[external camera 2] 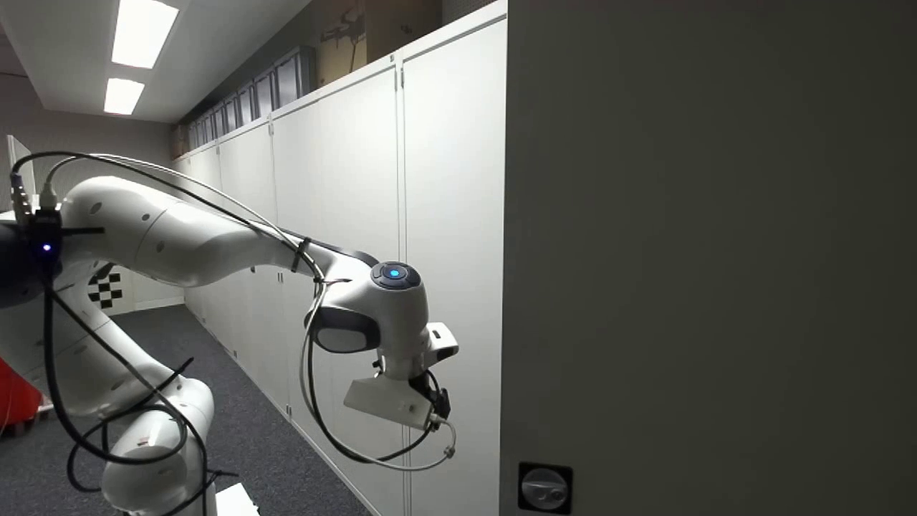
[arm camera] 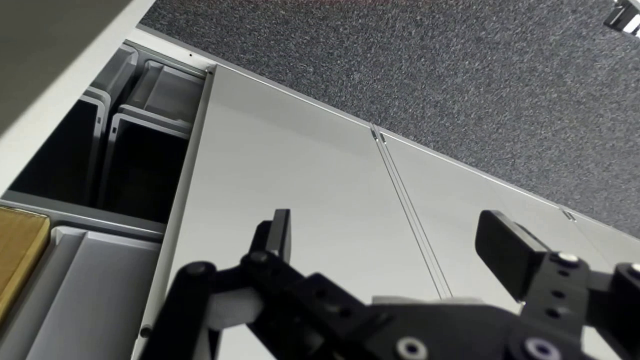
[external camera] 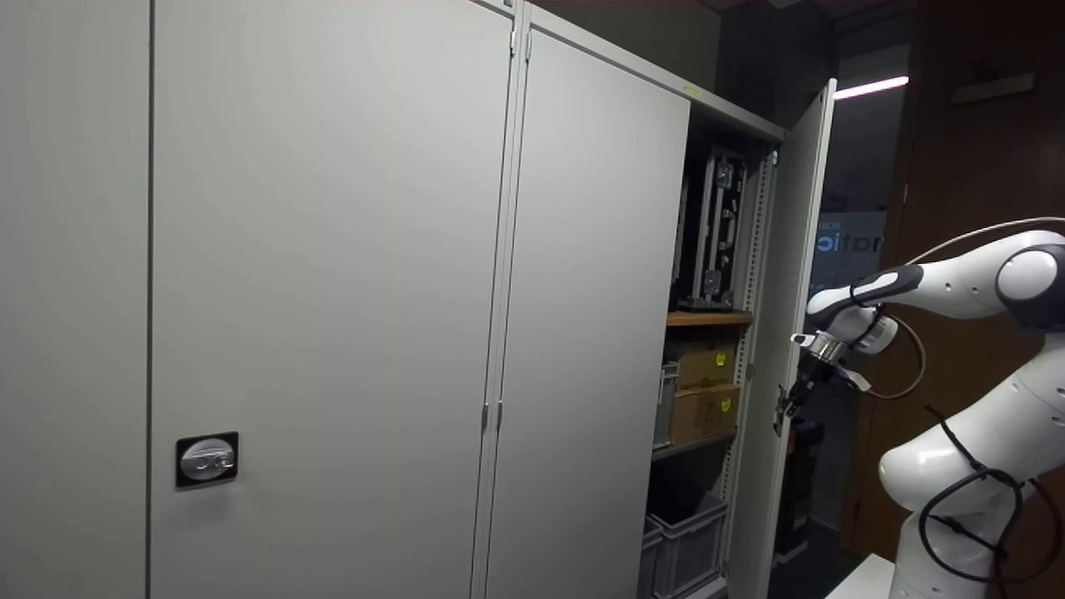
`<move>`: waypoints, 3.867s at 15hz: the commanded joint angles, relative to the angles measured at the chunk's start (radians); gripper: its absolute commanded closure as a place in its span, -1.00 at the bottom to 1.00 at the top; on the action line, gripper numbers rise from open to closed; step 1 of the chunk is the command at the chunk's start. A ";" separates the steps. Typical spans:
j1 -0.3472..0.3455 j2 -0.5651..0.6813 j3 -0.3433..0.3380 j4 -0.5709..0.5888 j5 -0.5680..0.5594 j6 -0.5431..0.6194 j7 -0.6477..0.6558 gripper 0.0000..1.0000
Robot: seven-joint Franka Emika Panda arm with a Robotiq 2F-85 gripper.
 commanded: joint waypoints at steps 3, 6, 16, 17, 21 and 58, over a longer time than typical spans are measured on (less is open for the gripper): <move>0.098 0.036 0.050 0.001 -0.005 0.154 0.217 -1.00; 0.154 0.084 0.071 0.003 -0.001 0.250 0.342 -1.00; 0.322 0.282 0.084 0.025 0.103 0.520 0.665 -1.00; 0.335 0.298 0.086 0.023 0.119 0.562 0.688 -1.00; 0.364 0.360 0.107 0.018 0.170 0.734 0.753 -1.00; 1.336 1.180 -0.772 0.422 0.824 1.318 0.977 -1.00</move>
